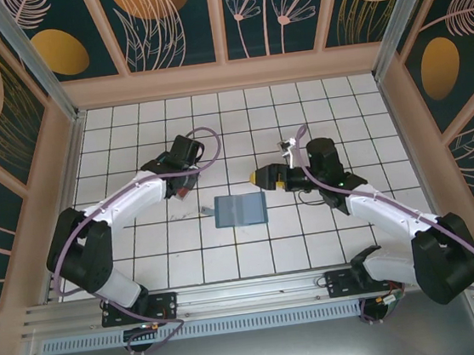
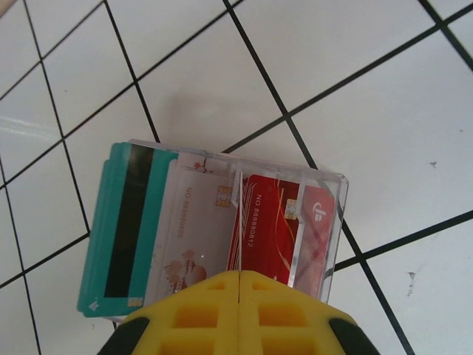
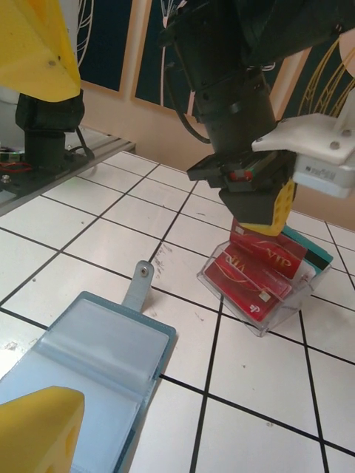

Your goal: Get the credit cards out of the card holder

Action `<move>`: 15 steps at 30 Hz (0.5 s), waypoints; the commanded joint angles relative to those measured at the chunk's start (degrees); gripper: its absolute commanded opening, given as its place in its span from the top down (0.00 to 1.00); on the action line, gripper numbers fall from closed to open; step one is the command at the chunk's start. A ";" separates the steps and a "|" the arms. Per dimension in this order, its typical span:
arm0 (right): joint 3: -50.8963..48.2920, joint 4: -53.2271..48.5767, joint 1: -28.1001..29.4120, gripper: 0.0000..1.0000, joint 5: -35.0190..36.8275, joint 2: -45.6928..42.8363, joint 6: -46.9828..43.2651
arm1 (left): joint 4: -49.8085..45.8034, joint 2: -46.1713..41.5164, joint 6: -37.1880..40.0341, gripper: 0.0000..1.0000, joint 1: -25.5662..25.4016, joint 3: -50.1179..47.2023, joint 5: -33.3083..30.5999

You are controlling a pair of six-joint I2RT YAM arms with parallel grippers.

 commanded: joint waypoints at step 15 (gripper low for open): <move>1.61 0.97 -1.87 0.01 -2.50 2.15 -0.79 | 0.76 2.19 0.88 1.00 0.51 -0.34 3.88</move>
